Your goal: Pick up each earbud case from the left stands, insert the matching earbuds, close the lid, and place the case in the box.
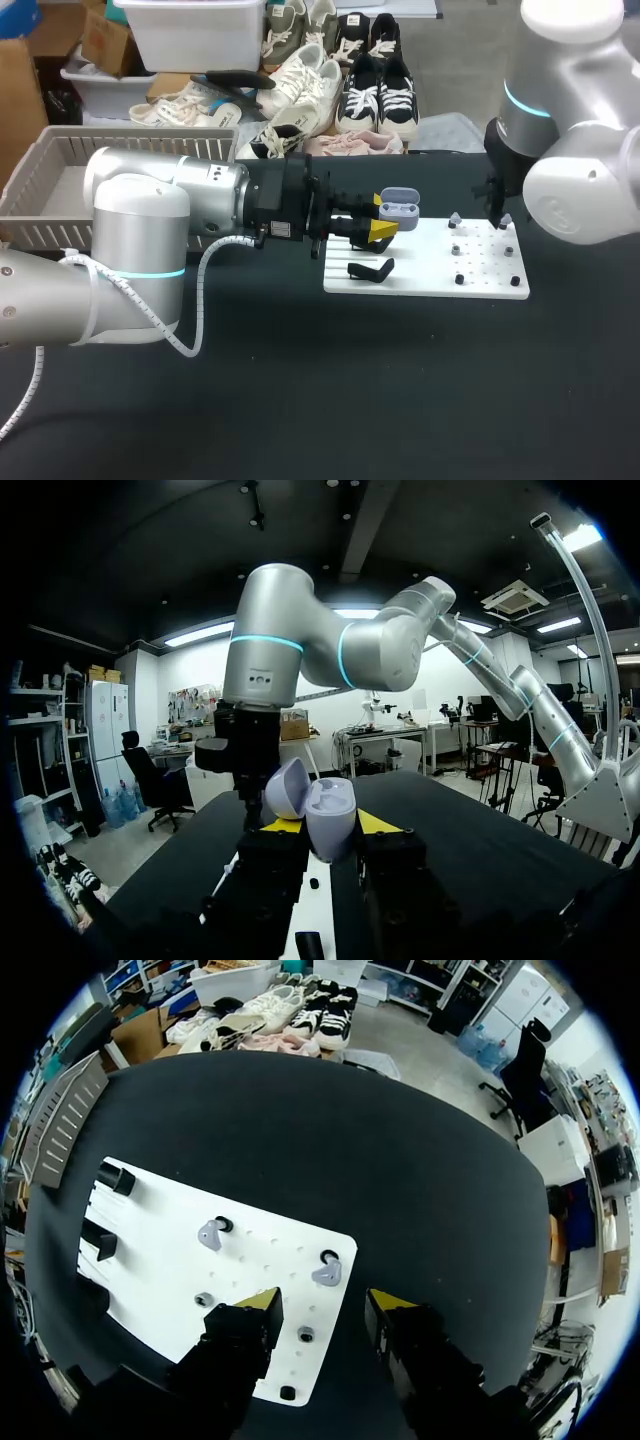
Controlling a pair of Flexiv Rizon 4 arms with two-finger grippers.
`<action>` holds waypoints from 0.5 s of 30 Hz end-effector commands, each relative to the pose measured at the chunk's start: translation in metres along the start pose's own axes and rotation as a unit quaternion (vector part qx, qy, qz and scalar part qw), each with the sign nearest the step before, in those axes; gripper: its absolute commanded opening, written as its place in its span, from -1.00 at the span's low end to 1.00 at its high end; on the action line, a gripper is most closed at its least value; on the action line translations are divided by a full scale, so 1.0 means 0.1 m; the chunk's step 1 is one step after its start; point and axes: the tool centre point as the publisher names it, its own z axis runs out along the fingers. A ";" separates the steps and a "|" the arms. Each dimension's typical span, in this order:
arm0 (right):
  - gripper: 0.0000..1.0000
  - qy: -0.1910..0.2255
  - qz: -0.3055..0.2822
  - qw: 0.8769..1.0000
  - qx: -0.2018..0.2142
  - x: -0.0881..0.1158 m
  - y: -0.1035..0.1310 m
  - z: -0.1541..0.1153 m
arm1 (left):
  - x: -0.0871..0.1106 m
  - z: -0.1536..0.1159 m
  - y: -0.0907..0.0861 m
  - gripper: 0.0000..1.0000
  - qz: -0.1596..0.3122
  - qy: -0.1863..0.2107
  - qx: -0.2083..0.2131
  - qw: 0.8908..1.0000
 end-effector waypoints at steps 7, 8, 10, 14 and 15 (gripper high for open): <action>-0.05 0.000 -0.003 1.000 0.001 -0.05 0.02 0.08 | 0.01 0.00 0.01 -1.00 0.000 0.000 0.001 1.000; -0.06 0.000 -0.002 1.000 0.001 -0.05 0.02 0.09 | 0.01 0.00 0.01 -1.00 0.000 0.000 0.001 1.000; -0.06 0.000 -0.001 1.000 0.001 -0.06 0.01 0.11 | 0.01 0.00 0.01 -1.00 0.000 0.000 0.001 1.000; -0.07 0.001 0.000 1.000 0.003 -0.06 0.00 0.12 | 0.01 0.00 0.01 -1.00 0.000 0.000 0.001 1.000; -0.07 0.001 0.001 1.000 0.004 -0.06 0.00 0.13 | 0.01 0.00 0.01 -1.00 0.000 0.000 0.001 1.000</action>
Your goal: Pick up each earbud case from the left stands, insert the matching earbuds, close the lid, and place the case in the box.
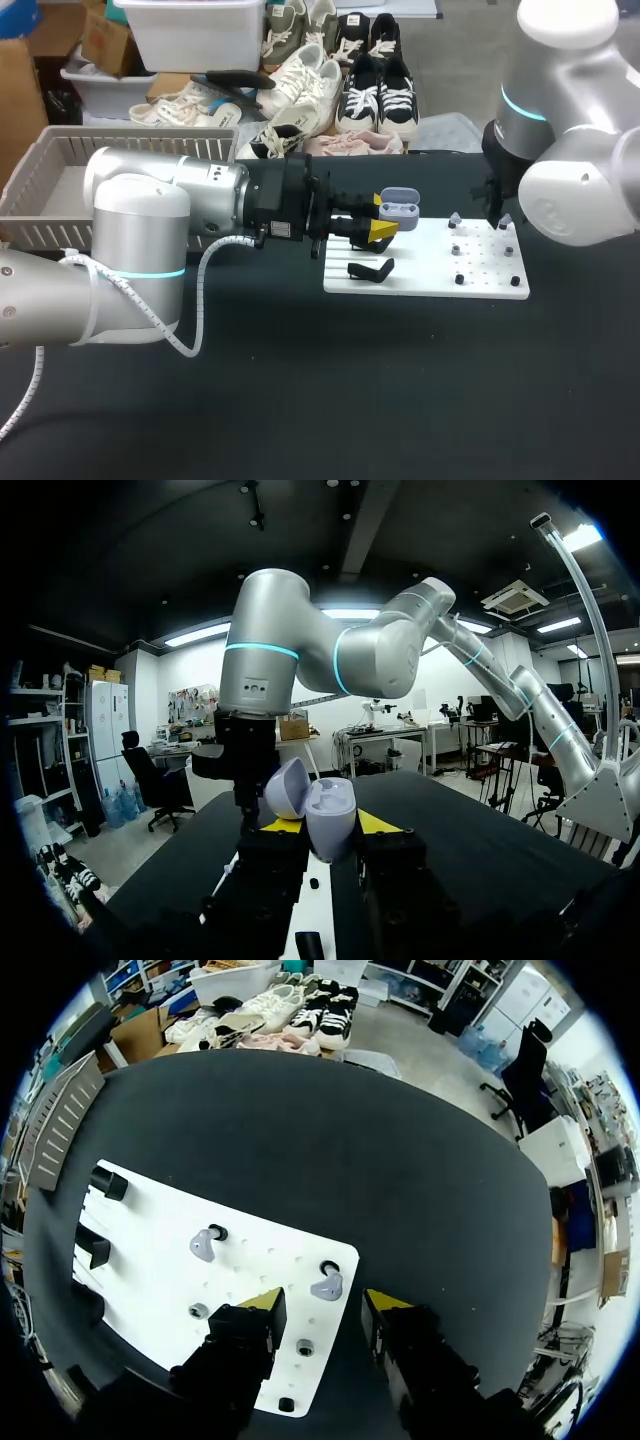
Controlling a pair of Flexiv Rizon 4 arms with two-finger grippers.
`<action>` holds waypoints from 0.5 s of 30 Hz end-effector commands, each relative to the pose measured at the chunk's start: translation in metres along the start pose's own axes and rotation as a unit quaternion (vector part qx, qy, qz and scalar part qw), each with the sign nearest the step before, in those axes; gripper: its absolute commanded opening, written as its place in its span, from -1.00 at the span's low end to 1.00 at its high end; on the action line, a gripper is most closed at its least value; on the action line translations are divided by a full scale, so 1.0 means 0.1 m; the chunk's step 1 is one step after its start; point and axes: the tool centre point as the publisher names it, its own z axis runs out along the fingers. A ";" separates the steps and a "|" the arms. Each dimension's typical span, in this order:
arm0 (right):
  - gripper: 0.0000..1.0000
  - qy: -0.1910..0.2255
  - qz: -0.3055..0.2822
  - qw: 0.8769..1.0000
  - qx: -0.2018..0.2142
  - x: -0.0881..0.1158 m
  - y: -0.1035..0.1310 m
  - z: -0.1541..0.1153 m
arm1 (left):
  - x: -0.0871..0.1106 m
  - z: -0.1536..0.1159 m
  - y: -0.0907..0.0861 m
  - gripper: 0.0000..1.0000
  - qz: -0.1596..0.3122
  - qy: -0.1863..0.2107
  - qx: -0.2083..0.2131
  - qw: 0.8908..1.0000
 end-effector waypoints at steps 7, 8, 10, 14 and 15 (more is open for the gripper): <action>-0.14 -0.001 0.004 1.000 0.006 -0.02 -0.01 0.04 | 0.01 0.00 0.01 -1.00 0.000 0.000 0.001 1.000; -0.14 -0.001 0.004 1.000 0.005 -0.02 -0.01 0.04 | 0.01 0.00 0.01 -1.00 0.000 0.000 0.001 1.000; -0.14 -0.001 0.005 1.000 0.005 -0.02 -0.01 0.04 | 0.01 0.00 0.01 -1.00 0.000 0.000 0.001 1.000; -0.14 -0.001 0.005 1.000 0.005 -0.02 -0.01 0.04 | 0.01 0.00 0.01 -1.00 0.000 0.000 0.001 1.000; -0.14 -0.001 0.005 1.000 0.005 -0.02 -0.01 0.04 | 0.01 0.00 0.01 -1.00 0.000 0.000 0.001 1.000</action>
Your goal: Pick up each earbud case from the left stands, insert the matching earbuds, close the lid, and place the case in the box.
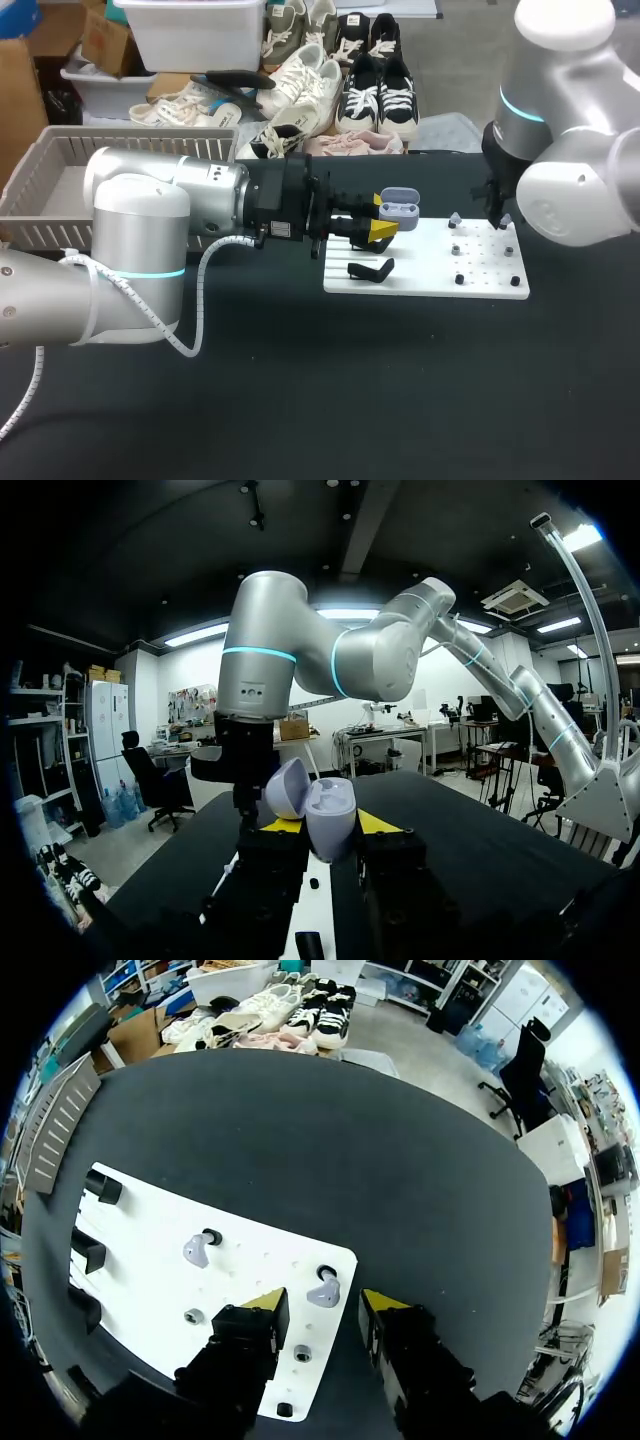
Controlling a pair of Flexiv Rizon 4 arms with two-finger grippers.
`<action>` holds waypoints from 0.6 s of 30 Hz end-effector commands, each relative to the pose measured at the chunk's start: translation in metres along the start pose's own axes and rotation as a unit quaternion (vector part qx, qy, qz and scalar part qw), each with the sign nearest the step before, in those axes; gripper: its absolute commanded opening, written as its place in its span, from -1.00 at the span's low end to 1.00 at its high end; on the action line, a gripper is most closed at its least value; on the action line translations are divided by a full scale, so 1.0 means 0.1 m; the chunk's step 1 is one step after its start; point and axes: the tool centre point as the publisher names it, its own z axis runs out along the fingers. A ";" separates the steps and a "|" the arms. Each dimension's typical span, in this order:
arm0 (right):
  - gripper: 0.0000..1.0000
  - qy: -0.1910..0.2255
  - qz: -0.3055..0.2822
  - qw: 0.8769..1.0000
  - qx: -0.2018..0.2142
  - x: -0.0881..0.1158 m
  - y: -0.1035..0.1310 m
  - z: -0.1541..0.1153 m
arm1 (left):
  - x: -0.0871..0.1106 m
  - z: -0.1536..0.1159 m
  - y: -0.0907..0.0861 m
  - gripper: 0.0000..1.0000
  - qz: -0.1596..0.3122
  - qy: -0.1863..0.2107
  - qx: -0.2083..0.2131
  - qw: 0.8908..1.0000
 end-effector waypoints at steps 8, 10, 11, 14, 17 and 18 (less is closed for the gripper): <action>-0.25 0.002 0.000 1.000 0.003 -0.02 0.01 0.04 | 0.01 0.00 0.01 -1.00 0.000 0.000 0.001 1.000; -0.29 0.002 0.000 1.000 0.003 -0.03 0.01 0.05 | 0.01 0.00 0.01 -1.00 0.000 0.000 0.001 1.000; -0.29 0.002 0.000 1.000 0.003 -0.03 0.01 0.05 | 0.01 0.00 0.01 -1.00 0.000 0.000 0.001 1.000; -0.33 0.003 -0.001 1.000 0.002 -0.04 0.01 0.06 | 0.01 0.00 0.01 -1.00 0.000 0.000 0.001 1.000; -0.33 0.003 -0.001 1.000 0.002 -0.04 0.01 0.06 | 0.01 0.00 0.01 -1.00 0.000 0.000 0.001 1.000; -0.34 0.004 -0.001 1.000 0.002 -0.04 0.01 0.06 | 0.01 0.00 0.01 -1.00 0.000 0.000 0.001 1.000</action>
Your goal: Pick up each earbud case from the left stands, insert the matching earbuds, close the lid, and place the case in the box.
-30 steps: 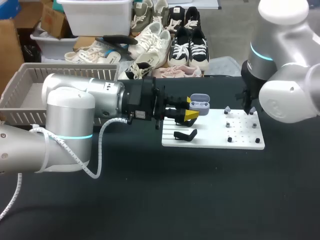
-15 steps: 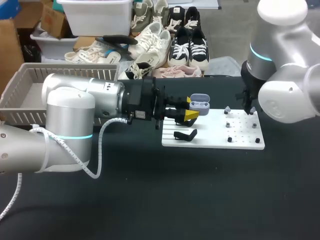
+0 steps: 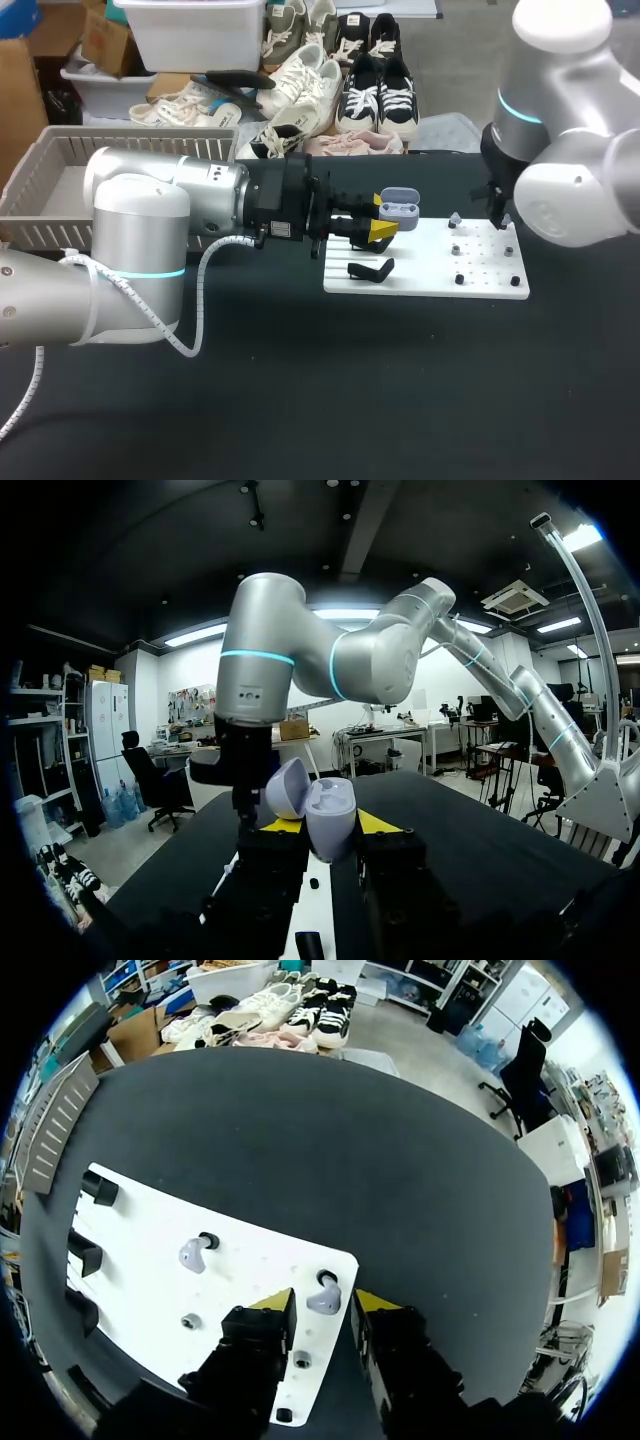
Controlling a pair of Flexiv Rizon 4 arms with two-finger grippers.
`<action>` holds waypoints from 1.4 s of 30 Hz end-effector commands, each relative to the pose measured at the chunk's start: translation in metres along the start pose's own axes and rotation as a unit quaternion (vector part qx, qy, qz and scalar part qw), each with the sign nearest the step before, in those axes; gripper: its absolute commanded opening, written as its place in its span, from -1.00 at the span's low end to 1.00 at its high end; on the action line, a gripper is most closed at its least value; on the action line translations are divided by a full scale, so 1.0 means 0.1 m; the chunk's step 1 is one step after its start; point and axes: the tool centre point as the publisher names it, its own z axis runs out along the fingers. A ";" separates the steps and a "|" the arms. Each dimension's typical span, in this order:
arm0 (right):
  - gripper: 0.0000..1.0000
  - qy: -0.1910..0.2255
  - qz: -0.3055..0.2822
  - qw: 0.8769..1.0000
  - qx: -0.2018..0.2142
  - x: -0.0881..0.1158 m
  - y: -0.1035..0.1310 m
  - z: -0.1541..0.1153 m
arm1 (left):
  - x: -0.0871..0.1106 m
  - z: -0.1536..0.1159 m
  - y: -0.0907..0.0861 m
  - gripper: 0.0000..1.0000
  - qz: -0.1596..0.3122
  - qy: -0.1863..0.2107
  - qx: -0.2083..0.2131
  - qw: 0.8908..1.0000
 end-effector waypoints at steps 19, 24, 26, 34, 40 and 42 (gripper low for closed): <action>-1.00 -0.002 0.000 1.000 0.002 0.05 0.01 -0.17 | 0.01 0.00 0.01 -1.00 0.000 0.000 0.001 1.000; -1.00 -0.003 -0.005 1.000 -0.001 0.10 0.01 -0.41 | 0.01 0.00 0.01 -1.00 0.000 0.000 0.001 1.000; -1.00 -0.003 -0.005 1.000 -0.001 0.10 0.01 -0.41 | 0.01 0.00 0.01 -1.00 0.000 0.000 0.001 1.000; -1.00 0.006 -0.040 0.999 -0.013 0.35 0.18 -1.06 | 0.01 0.00 0.01 -1.00 0.000 0.000 0.001 1.000; -1.00 -0.009 -0.063 0.998 0.005 0.48 0.36 -1.45 | 0.01 0.00 0.01 -1.00 0.000 0.000 0.001 1.000; -1.00 0.000 -0.071 0.997 0.013 0.53 0.41 -1.51 | 0.01 0.00 0.01 -1.00 0.000 0.000 0.001 1.000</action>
